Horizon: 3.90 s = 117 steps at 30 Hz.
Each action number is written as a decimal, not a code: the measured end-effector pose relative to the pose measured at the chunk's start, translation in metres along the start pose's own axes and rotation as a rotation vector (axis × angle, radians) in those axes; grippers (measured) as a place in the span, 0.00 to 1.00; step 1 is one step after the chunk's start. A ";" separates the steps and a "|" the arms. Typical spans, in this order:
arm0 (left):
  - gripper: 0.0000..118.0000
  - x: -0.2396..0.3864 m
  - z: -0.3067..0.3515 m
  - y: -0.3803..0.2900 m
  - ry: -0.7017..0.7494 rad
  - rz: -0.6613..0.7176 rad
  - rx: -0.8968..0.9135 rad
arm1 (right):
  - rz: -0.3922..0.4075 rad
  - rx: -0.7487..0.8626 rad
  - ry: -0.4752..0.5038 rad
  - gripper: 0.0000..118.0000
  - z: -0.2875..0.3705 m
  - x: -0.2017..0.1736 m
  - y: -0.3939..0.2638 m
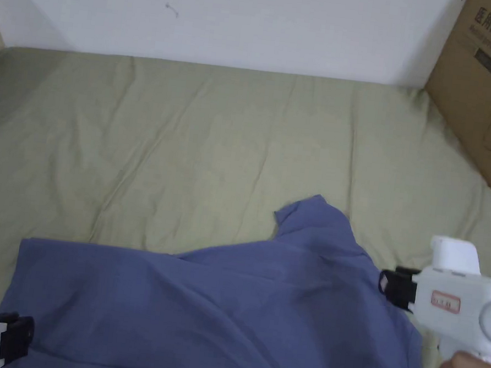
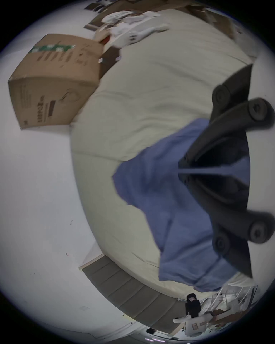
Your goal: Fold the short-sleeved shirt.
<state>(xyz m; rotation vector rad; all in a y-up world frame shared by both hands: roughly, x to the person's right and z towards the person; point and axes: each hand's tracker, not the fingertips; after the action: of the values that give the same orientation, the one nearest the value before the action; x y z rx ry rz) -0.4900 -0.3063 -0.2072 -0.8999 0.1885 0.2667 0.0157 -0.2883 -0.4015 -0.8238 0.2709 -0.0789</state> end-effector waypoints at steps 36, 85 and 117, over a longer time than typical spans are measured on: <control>0.81 -0.051 -0.181 0.157 0.107 0.168 -0.193 | 0.060 -0.265 -0.127 0.01 -0.142 -0.006 0.065; 0.50 -0.064 0.004 -0.043 0.112 0.103 -0.048 | 0.011 -0.196 -0.150 0.47 0.089 0.002 -0.177; 1.00 -0.146 0.002 -0.113 -0.450 0.924 0.050 | 0.128 0.009 0.110 0.00 0.091 -0.132 -0.141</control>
<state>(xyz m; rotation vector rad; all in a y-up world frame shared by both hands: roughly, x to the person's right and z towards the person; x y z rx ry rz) -0.5943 -0.3938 -0.0817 -0.6301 0.1808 1.3022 -0.0823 -0.2962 -0.2114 -0.7920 0.4259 -0.0052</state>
